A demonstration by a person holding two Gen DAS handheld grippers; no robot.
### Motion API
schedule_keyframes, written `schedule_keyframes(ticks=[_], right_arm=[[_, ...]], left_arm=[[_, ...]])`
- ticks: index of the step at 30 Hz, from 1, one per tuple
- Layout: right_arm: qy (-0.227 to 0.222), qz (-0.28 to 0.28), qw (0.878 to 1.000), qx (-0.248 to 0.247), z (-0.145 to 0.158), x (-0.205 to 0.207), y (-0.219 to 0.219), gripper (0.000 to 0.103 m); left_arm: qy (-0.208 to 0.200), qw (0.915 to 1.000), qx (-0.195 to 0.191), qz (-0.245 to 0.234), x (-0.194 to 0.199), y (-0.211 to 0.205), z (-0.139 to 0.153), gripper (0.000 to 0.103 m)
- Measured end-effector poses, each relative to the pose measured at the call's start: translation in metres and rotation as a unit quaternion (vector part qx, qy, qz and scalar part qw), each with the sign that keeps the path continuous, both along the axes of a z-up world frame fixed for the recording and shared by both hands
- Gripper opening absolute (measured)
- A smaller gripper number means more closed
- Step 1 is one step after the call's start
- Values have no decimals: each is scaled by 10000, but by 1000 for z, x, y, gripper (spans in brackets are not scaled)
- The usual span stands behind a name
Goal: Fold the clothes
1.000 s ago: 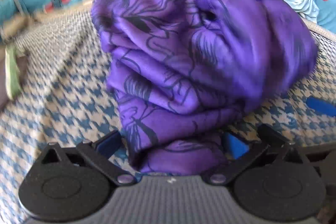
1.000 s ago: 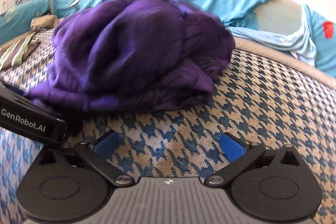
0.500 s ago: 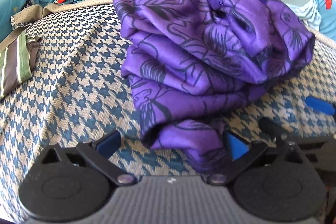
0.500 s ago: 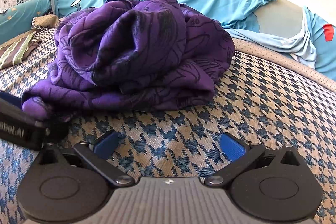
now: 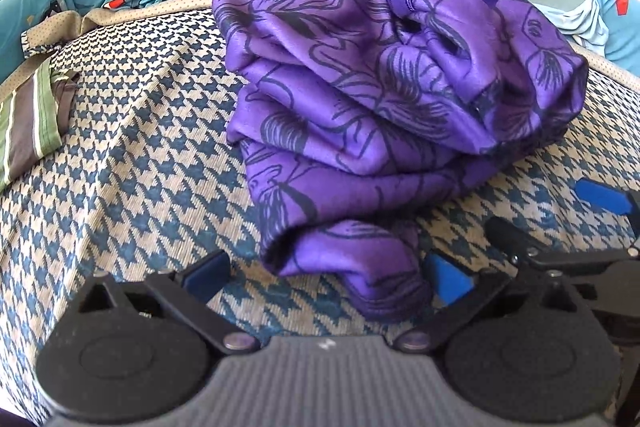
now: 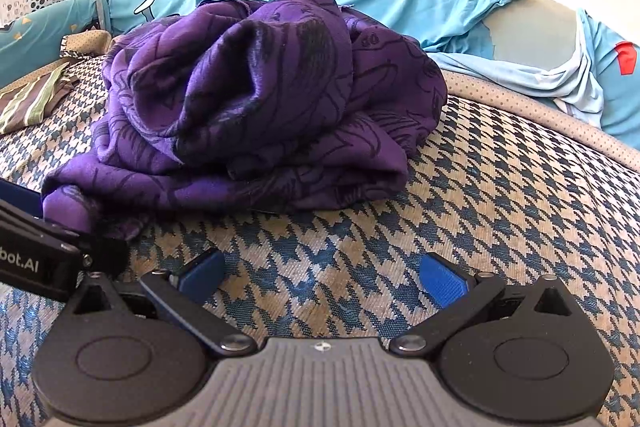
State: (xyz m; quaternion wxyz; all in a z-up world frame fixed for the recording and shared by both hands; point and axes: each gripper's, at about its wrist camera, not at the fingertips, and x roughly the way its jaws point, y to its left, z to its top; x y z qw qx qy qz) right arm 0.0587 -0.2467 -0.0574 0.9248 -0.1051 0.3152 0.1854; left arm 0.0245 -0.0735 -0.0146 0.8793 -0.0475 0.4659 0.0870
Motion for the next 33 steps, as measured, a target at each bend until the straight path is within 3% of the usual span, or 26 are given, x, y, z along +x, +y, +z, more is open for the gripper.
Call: schedule_keyframes(ticks=[33], right_arm=[[-6, 1, 10000, 0, 0, 1, 0, 103]], left_arm=[[-64, 9999, -98, 94, 2, 2, -1, 103]])
